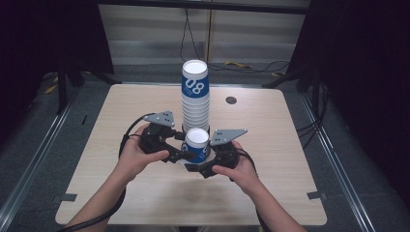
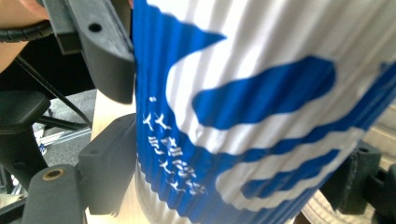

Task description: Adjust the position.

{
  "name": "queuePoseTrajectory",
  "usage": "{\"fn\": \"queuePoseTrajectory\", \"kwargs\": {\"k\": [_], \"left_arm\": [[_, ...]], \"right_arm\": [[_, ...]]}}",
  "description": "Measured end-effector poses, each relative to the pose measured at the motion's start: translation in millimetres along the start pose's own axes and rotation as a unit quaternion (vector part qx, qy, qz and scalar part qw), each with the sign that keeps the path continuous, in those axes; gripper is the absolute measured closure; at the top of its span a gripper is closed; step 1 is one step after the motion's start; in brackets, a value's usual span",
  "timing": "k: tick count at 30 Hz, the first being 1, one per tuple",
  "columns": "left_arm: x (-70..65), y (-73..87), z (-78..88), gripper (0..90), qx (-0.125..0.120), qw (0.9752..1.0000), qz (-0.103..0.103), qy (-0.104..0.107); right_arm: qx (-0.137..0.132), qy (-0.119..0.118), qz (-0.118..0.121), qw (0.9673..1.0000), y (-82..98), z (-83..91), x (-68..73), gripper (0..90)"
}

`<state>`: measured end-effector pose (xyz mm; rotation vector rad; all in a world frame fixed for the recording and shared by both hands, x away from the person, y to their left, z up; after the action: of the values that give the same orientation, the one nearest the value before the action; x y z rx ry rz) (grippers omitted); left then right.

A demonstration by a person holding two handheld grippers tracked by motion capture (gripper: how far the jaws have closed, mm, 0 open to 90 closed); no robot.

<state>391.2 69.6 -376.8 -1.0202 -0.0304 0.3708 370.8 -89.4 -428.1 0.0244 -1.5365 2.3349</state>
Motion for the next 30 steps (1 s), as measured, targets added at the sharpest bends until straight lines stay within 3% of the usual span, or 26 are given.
{"fn": "queuePoseTrajectory", "kwargs": {"k": [5,8,12,17,20,27,30], "left_arm": [[-0.2,0.3,0.9,30.6,-0.007,0.9999,0.004,0.007],[-1.3,-2.3,-1.4,19.6,-0.006,1.0000,0.004,0.006],[-1.4,-5.8,-3.9,15.7,-0.008,0.9999,0.008,0.004],[-1.6,-10.4,-7.8,16.8,-0.013,0.9999,0.006,0.003],[-2.0,-10.2,-8.4,27.0,-0.016,0.9998,-0.004,0.006],[0.5,-7.0,-1.8,27.7,-0.019,0.9996,0.001,0.019],[2.6,-4.4,1.9,27.7,-0.022,0.9996,0.004,0.015]], "right_arm": [[0.009,0.006,0.002,0.9999,-0.2,2.2,-0.2,17.0],[0.018,0.006,0.006,0.9998,-0.3,0.6,0.2,17.0],[0.021,0.005,0.006,0.9998,0.6,-0.9,0.6,17.0],[0.025,0.003,0.006,0.9997,2.0,-2.9,1.0,16.9],[0.028,0.002,0.010,0.9995,1.5,-2.2,2.2,16.9],[0.030,0.000,0.016,0.9994,0.5,-1.7,4.7,16.9],[0.030,0.000,0.020,0.9993,0.2,-2.7,5.3,16.9]]}}
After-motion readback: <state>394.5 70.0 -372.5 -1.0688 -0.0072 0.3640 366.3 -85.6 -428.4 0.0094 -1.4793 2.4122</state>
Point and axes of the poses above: each handheld gripper's, and its own axes: z roughly backward along the jaws, y roughly out of its underside, x roughly to its left, the point moved 4 cm from there along -z, roughly forward along the jaws, and after that the axes turned 7 degrees about -y, right-handed, at the moved point
